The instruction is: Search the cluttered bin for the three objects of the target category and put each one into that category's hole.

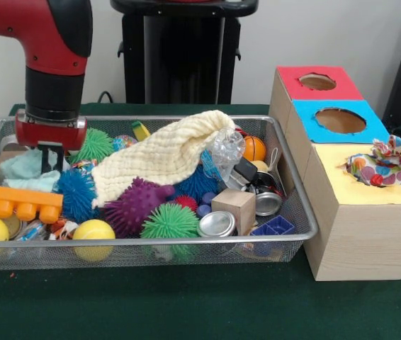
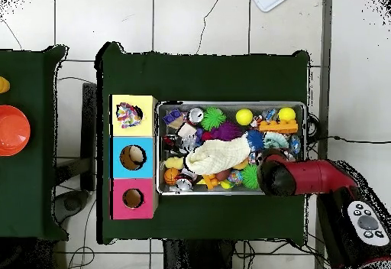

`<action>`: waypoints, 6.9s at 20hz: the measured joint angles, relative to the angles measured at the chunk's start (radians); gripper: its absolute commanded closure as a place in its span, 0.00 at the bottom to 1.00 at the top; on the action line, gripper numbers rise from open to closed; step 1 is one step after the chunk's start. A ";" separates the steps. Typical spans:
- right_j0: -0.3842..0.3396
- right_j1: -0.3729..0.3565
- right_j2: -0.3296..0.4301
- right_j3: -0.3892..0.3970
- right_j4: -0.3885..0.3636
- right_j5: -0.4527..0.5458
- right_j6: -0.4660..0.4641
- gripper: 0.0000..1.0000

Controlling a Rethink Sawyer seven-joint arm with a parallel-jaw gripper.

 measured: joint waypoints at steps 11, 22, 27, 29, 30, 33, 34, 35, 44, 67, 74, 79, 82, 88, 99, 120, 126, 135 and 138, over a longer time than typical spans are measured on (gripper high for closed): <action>0.183 -0.081 -0.042 0.043 0.124 0.019 0.000 1.00; 0.386 -0.128 -0.101 0.044 0.282 0.096 0.000 1.00; 0.450 -0.143 -0.138 0.044 0.336 0.118 0.000 1.00; 0.467 -0.147 -0.149 0.044 0.352 0.126 0.000 1.00; 0.480 -0.152 -0.157 0.045 0.366 0.134 0.000 1.00; 0.504 -0.163 -0.174 0.045 0.397 0.153 0.000 1.00; 0.510 -0.166 -0.178 0.045 0.405 0.157 0.000 1.00; 0.524 -0.174 -0.189 0.045 0.423 0.169 0.000 1.00; 0.611 -0.226 -0.244 0.047 0.521 0.223 0.000 1.00; 0.636 -0.266 -0.306 0.065 0.634 0.250 0.000 0.00; 0.581 -0.243 -0.306 0.066 0.634 0.250 0.000 0.00; 0.565 -0.238 -0.306 0.068 0.634 0.250 0.000 0.00; 0.557 -0.238 -0.306 0.070 0.634 0.249 0.000 0.00; 0.538 -0.240 -0.306 0.074 0.634 0.250 0.000 0.00; 0.451 -0.243 -0.306 0.079 0.587 0.249 0.000 0.00; 0.351 -0.225 -0.303 0.108 0.466 0.224 0.000 0.00; 0.351 -0.219 -0.300 0.108 0.466 0.204 0.000 0.00; 0.352 -0.187 -0.300 0.108 0.454 0.140 0.000 0.00; 0.352 -0.176 -0.300 0.108 0.436 0.121 0.000 0.00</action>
